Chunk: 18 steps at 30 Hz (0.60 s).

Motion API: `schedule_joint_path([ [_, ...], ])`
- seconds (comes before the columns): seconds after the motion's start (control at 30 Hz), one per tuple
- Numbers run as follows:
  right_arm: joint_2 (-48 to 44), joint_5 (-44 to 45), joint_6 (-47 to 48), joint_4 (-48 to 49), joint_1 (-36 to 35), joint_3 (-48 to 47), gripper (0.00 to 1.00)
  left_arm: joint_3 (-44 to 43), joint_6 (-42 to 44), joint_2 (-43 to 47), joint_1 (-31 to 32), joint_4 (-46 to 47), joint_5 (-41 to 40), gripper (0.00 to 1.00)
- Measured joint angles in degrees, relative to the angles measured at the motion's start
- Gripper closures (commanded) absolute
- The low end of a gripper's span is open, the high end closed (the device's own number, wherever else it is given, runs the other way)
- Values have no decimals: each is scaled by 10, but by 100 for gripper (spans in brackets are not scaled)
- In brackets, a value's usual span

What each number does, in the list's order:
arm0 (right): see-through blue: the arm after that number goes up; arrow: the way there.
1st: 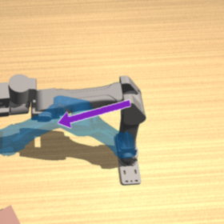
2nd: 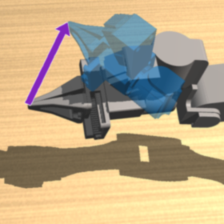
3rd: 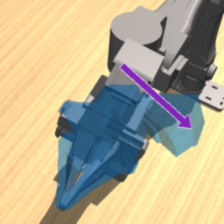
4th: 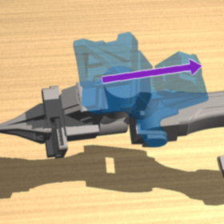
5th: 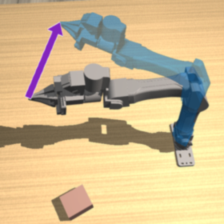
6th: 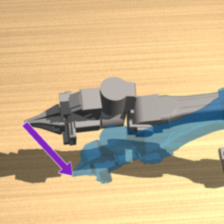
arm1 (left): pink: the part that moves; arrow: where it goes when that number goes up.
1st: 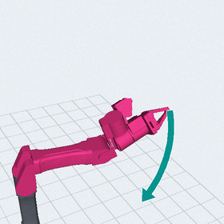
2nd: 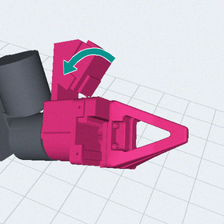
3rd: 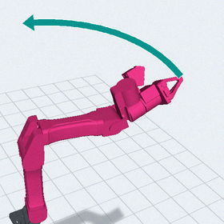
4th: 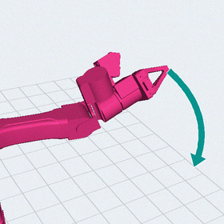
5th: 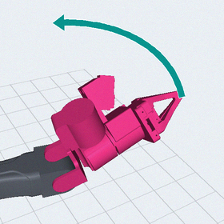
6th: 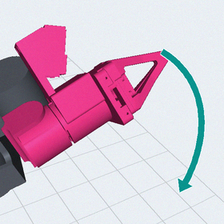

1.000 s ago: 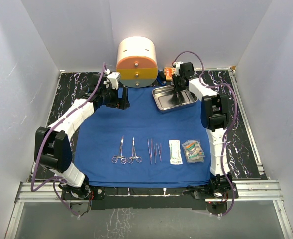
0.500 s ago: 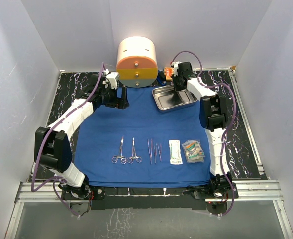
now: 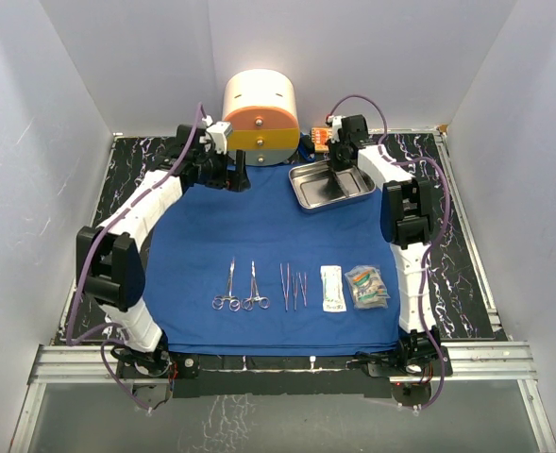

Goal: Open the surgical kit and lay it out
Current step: Pick up the medical item from the container.

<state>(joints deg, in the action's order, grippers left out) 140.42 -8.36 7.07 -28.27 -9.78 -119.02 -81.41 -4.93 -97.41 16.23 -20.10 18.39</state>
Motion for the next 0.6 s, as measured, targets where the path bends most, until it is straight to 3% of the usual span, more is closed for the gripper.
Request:
schedule_joint_path([
  [0.33, -62, -27, -27, 20, 2, 21, 100, -102, -33, -119, 10, 20, 27, 15],
  [0.6, -126, -39, -59, 52, 1, 52, 100, -182, -74, -207, 59, 63, 42, 21],
])
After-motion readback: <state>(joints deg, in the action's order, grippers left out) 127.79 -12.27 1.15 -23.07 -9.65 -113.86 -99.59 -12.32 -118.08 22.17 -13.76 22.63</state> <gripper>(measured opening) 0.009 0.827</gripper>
